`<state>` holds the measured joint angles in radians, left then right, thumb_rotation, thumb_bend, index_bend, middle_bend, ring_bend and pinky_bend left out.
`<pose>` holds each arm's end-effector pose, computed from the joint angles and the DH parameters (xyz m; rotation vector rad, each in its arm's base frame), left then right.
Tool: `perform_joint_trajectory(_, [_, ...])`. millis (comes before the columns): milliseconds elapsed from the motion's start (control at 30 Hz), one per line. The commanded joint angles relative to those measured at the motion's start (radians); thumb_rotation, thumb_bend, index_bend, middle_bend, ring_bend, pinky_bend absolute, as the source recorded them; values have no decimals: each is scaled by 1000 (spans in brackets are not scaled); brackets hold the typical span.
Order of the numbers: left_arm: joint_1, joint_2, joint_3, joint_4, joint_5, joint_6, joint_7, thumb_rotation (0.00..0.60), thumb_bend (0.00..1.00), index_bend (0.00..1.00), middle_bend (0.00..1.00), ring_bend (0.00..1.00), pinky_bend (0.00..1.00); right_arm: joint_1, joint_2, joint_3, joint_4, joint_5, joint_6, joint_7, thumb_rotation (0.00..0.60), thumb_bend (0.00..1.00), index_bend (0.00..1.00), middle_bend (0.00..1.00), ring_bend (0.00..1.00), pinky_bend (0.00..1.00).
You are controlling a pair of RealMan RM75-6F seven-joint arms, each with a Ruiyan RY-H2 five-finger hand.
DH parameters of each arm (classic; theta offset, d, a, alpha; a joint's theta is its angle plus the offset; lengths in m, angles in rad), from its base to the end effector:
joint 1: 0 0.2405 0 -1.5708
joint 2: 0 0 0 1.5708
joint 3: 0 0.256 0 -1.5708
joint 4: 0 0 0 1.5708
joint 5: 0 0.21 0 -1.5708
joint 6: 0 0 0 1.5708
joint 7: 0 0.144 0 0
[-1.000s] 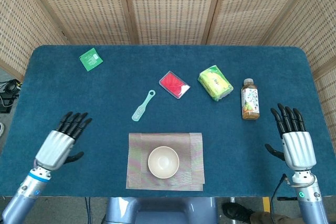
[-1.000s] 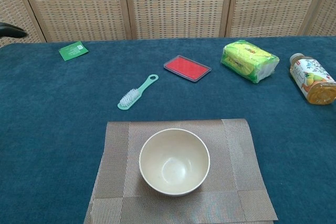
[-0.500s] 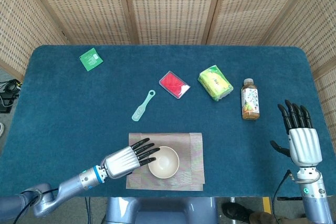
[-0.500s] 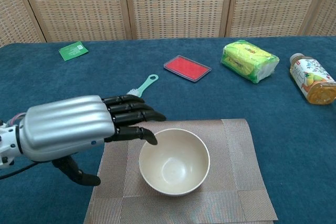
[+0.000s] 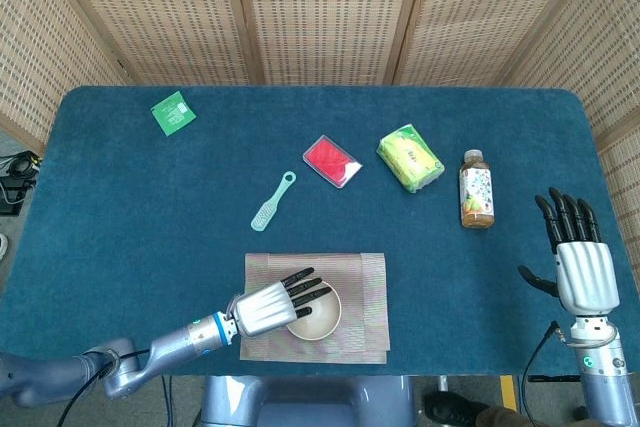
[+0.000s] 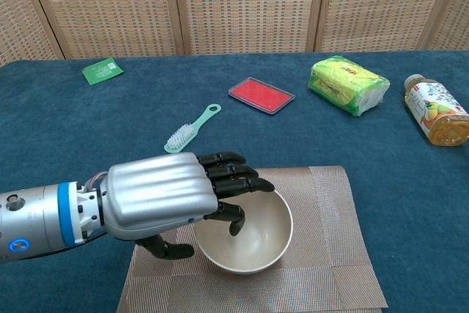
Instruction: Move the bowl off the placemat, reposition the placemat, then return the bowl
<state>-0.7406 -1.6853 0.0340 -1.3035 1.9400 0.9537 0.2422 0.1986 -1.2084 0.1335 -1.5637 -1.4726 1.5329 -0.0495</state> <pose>-0.1223 0.2466 -0.0886 -2.5297 -0.1856 -1.0475 -0.2829 -0.2309 0.1551 1.3397 -0.7527 1.0564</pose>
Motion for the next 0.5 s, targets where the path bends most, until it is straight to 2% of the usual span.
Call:
perform_joint_trajectory(33, [-7, -16, -1, 17, -14, 1, 9, 600, 399, 445, 0, 0, 0, -2, 2, 1, -3, -3, 1, 4, 600, 0, 19, 0, 0, 0])
perform_joint_trajectory(167, [-12, -29, 4, 37, -29, 14, 12, 600, 500, 539, 0, 0, 0, -3, 6, 2, -7, -6, -3, 11, 600, 0, 23, 0, 0, 0])
perform_joint_trajectory(233, [-13, -31, 6, 41, -33, 25, 11, 600, 518, 570, 0, 0, 0, -4, 6, 2, -7, -8, -4, 12, 600, 0, 23, 0, 0, 0])
perform_joint_trajectory(400, [-15, -28, -3, 44, -51, 56, 3, 600, 519, 609, 0, 0, 0, -5, 6, 1, -9, -14, -7, 13, 600, 0, 23, 0, 0, 0])
perform_joint_trajectory(500, [-14, -7, -30, 37, -74, 92, -1, 600, 518, 618, 0, 0, 0, -7, 6, 0, -11, -19, -6, 11, 600, 0, 23, 0, 0, 0])
